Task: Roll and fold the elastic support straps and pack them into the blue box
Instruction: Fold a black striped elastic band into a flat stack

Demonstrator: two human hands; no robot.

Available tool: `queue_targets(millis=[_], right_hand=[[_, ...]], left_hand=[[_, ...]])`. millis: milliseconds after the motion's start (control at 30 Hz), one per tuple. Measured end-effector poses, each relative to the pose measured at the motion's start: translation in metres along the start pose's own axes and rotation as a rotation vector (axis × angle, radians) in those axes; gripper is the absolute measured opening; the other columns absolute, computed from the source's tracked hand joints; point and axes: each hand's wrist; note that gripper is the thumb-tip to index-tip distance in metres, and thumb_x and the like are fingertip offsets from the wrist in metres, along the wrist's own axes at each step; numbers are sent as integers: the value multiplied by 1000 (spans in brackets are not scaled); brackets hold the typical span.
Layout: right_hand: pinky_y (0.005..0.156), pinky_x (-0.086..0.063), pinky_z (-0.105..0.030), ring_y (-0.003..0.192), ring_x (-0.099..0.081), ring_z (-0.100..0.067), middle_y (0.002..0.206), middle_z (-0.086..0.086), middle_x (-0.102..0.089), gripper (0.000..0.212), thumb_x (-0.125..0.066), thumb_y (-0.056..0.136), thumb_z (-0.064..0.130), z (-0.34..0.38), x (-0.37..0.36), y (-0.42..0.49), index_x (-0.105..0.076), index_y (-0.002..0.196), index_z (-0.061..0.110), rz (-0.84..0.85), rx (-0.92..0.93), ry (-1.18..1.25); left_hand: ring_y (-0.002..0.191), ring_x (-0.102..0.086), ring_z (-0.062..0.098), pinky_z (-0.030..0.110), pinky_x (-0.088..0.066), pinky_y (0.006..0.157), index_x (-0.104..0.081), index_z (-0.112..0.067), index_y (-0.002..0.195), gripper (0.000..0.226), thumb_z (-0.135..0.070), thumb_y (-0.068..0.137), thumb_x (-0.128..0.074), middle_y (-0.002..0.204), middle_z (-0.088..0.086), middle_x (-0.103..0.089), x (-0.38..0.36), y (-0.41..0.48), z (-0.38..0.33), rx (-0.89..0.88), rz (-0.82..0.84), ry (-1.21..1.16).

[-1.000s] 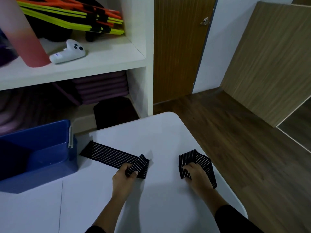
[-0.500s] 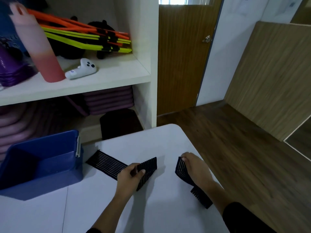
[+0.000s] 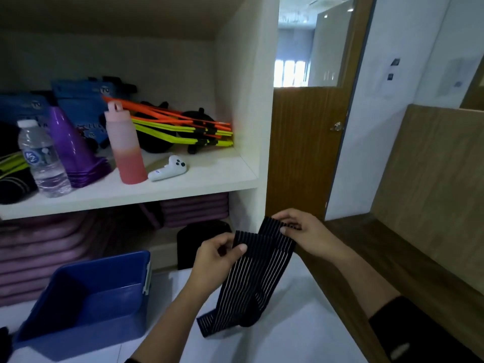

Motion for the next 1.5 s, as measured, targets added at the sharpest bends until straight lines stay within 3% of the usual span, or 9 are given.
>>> queue_targets(millis=[100,167,367,467,667,833,1067,1267,1500], right_hand=[[80,-48,-14,104,-60,-1,110,7,-68,23,-56,92,11,29,2,7,-66,110,20,-43,52,131],[78,-50,-18,101,-63,-3,108,5,-69,23,-52,94,13,43,1,10,-67,109,21,-41,30,230],[90,-47,-27,104,-62,-11,109,0,-69,31,-37,100,20,68,1,13,-66,111,16,-18,7,424],[93,-46,-30,108,-60,-15,112,-3,-66,34,-32,101,26,73,-3,15,-65,109,19,28,15,412],[78,-51,-24,107,-60,-18,117,-6,-60,22,-55,93,17,79,-11,17,-60,113,21,66,36,422],[79,-50,-23,111,-56,-17,119,-5,-57,37,-56,89,0,84,-12,21,-56,117,23,53,95,334],[96,-50,-37,113,-53,-24,120,-10,-51,39,-50,91,-1,95,-9,25,-52,122,24,75,120,400],[89,-52,-25,111,-60,-13,121,-2,-60,36,-58,90,16,84,-13,26,-50,125,19,-12,123,346],[82,-56,-27,102,-67,-14,113,-4,-68,30,-56,91,13,101,-6,35,-58,121,14,-37,195,396]], left_hand=[[75,-59,23,43,-52,76,-68,-21,90,8,-20,82,-69,73,6,-57,2,10,-21,-69,-71,1],[76,-59,16,35,-51,76,-66,-25,102,25,-16,79,-71,73,-5,-56,3,15,-34,-111,-147,-2],[92,-63,9,26,-51,87,-60,-25,121,42,-19,81,-70,97,-2,-69,7,25,-53,-171,-272,8],[83,-58,7,15,-46,77,-63,-18,118,40,-20,79,-71,91,2,-63,5,24,-61,-208,-361,63],[81,-58,2,13,-44,72,-65,-20,116,33,-22,83,-68,89,-3,-59,6,25,-66,-185,-430,79],[86,-62,9,28,-50,82,-69,-20,109,26,-23,84,-67,93,-4,-63,9,29,-71,-97,-444,-38],[84,-57,11,20,-43,73,-69,-20,101,19,-30,88,-60,94,2,-56,19,33,-85,-139,-407,140],[71,-62,17,35,-51,70,-66,-19,85,13,-32,85,-64,79,5,-68,31,32,-82,-94,-350,44],[80,-71,21,43,-58,77,-71,-18,99,15,-20,87,-62,89,4,-74,54,36,-109,-45,-216,-180]])
Point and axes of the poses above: each hand's wrist, its own y-axis towards the middle knuckle, its own x-axis out of the back of the hand, z = x × y
